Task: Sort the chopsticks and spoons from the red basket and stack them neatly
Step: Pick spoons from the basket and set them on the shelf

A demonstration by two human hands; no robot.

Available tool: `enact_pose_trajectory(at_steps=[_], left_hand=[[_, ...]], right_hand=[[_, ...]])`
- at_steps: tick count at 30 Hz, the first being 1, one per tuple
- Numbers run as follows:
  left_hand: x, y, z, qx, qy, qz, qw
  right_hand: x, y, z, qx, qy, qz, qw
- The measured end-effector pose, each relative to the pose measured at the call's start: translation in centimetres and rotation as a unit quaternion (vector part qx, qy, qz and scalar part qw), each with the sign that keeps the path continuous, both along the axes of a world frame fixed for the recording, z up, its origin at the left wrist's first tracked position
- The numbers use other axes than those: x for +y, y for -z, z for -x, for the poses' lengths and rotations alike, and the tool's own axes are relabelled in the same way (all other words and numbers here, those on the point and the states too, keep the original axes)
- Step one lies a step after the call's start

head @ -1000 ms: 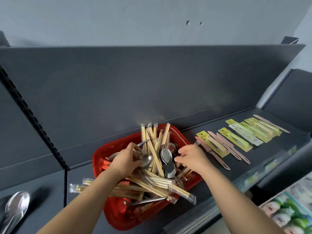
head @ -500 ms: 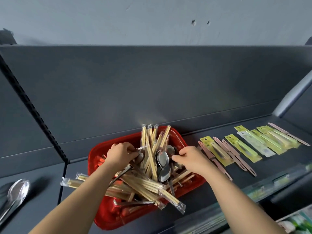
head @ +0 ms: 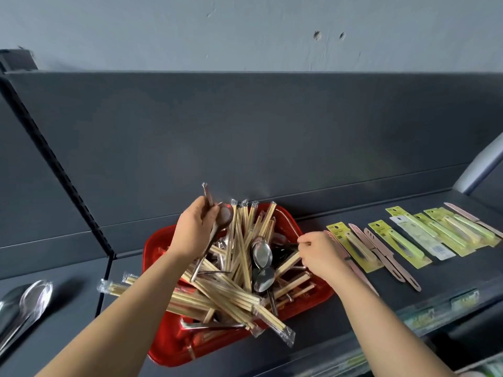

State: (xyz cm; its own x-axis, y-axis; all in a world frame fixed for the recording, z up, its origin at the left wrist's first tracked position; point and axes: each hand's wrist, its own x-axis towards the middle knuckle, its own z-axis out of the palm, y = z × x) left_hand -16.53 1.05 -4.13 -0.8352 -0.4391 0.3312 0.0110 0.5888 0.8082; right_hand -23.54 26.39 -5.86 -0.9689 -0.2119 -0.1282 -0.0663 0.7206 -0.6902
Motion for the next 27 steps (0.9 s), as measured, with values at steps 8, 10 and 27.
enact_pose_trajectory(at_steps=[8, 10, 27], left_hand=[[2.2, -2.1, 0.6, 0.072, -0.026, -0.039, 0.996], [2.6, -1.8, 0.7, 0.039, -0.035, -0.058, 0.997], [2.1, 1.4, -0.8, -0.127, -0.059, -0.099, 0.985]], right_hand=[[2.3, -3.1, 0.9, 0.131, -0.023, 0.026, 0.991], [2.4, -3.4, 0.9, 0.124, -0.028, 0.075, 0.989], [-0.8, 0.0, 0.4, -0.068, -0.173, -0.004, 0.983]])
